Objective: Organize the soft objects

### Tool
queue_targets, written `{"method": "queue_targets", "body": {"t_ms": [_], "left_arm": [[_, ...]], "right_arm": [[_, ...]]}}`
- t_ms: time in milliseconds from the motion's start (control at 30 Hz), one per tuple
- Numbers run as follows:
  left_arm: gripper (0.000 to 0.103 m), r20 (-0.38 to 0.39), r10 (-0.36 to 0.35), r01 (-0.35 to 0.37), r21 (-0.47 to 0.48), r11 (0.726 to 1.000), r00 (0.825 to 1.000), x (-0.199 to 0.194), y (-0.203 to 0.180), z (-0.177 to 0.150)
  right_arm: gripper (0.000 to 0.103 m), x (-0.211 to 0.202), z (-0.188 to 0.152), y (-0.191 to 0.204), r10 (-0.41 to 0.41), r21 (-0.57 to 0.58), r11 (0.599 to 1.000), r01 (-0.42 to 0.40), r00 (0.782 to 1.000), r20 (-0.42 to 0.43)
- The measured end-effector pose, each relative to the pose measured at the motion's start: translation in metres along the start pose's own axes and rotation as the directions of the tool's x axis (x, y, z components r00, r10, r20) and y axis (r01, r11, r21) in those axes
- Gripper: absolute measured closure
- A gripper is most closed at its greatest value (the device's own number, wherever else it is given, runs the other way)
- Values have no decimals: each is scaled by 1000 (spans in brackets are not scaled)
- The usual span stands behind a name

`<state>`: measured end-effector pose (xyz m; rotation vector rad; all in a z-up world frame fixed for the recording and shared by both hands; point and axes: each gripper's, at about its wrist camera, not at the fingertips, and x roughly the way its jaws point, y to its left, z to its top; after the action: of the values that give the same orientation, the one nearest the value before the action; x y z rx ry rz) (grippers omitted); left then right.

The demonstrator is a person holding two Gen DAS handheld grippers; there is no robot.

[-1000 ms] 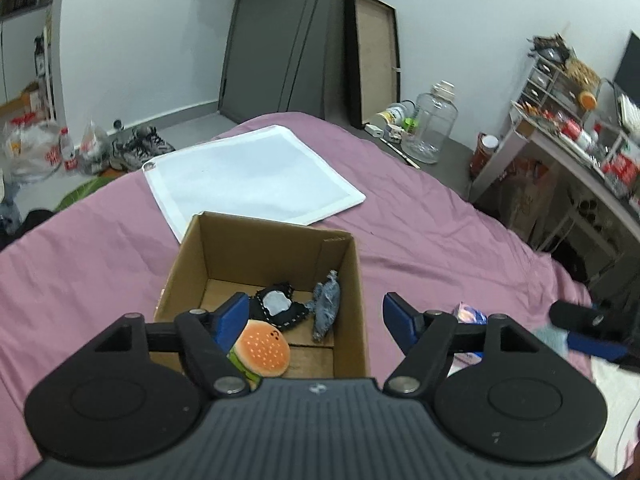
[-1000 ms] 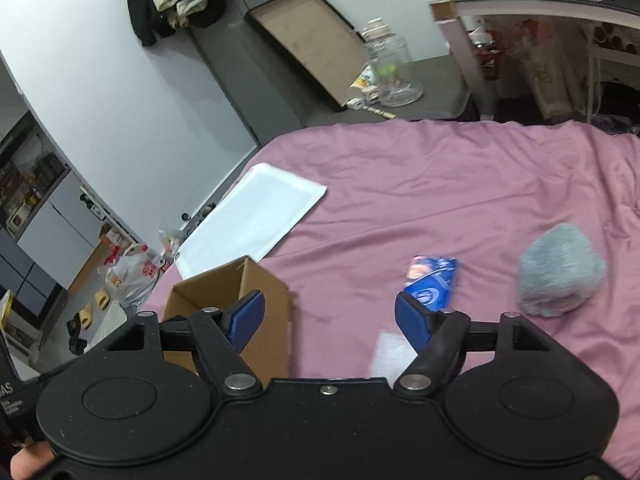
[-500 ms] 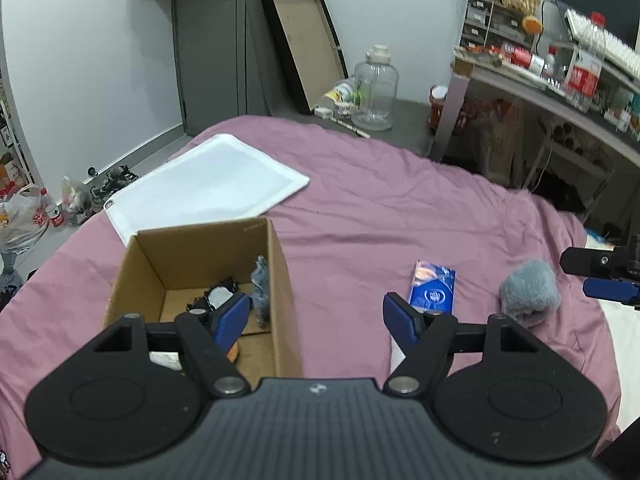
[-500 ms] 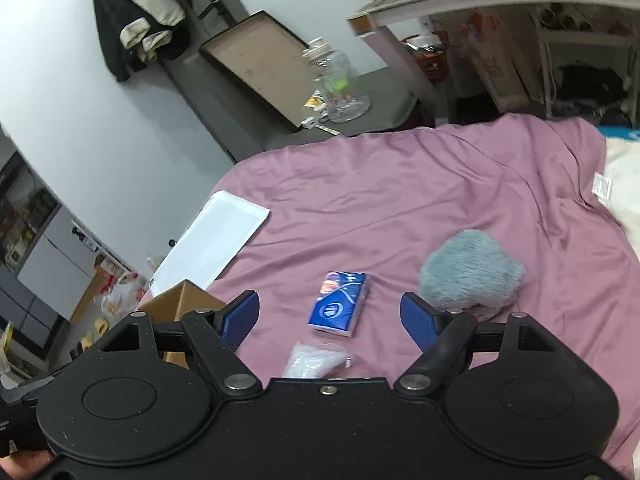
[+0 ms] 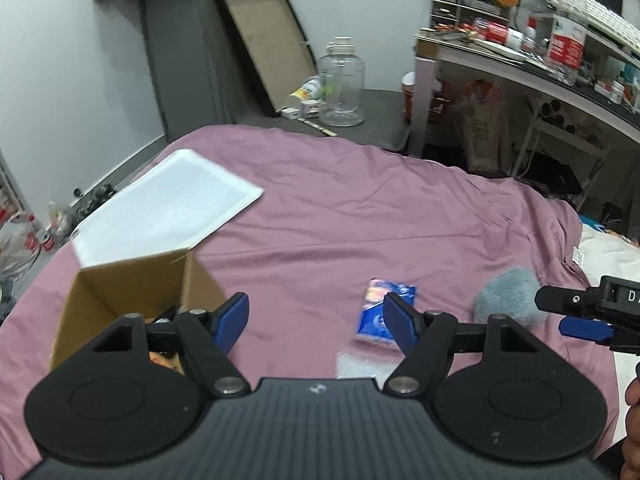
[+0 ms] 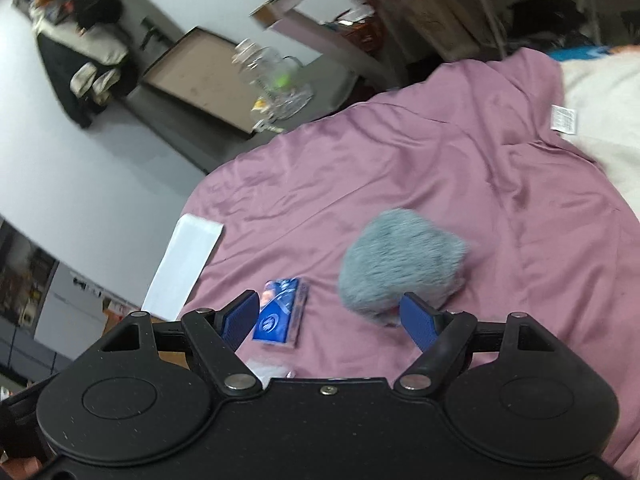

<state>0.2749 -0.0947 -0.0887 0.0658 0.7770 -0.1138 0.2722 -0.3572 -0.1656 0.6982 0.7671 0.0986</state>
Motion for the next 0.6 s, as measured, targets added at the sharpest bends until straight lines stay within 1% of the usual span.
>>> {"method": "queue_targets", "body": {"t_ms": [233, 367, 467, 567, 600], "left_arm": [[31, -23, -35, 36, 28, 999, 999, 21, -39, 3], [31, -19, -63, 64, 36, 997, 998, 29, -60, 2], [31, -28, -77, 78, 37, 996, 997, 35, -73, 2], [31, -32, -99, 100, 37, 994, 995, 42, -86, 2], [31, -34, -105, 106, 40, 994, 994, 45, -91, 2]], "right_arm": [[27, 4, 9, -30, 8, 117, 993, -8, 1000, 3], [31, 11, 13, -50, 21, 210, 978, -18, 1000, -11], [34, 14, 15, -61, 20, 246, 969, -16, 1000, -13], [34, 16, 15, -72, 25, 293, 956, -19, 1000, -18], [36, 18, 15, -76, 31, 313, 950, -23, 999, -22]]}}
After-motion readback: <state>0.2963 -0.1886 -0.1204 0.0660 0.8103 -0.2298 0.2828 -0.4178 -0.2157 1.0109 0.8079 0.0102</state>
